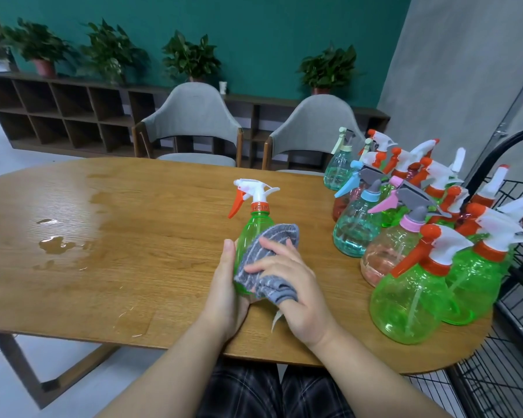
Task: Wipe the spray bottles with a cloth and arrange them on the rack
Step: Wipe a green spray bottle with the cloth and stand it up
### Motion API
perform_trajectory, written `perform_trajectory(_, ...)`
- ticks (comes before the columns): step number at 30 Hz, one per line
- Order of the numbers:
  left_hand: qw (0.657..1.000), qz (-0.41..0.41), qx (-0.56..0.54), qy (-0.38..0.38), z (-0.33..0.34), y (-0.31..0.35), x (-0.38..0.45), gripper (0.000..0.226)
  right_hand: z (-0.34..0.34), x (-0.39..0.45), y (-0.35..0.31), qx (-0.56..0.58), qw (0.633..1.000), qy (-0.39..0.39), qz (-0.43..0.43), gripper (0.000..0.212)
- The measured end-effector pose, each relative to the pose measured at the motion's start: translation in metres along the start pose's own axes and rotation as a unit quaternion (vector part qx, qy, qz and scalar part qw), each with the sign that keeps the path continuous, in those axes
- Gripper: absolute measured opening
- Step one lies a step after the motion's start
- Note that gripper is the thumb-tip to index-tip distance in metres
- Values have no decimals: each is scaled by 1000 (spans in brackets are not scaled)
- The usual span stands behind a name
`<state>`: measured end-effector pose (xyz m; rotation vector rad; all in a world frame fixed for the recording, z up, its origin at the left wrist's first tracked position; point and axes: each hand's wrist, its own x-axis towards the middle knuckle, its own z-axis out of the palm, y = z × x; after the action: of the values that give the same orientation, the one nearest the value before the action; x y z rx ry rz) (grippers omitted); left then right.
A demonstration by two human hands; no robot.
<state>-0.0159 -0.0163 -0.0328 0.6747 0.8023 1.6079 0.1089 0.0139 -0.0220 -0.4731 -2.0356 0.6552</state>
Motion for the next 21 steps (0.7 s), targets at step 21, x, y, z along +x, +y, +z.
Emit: perform_trajectory(21,999,-7,-17,34,0,-4,4,54,2,49,-17,-56,976,39,209,56)
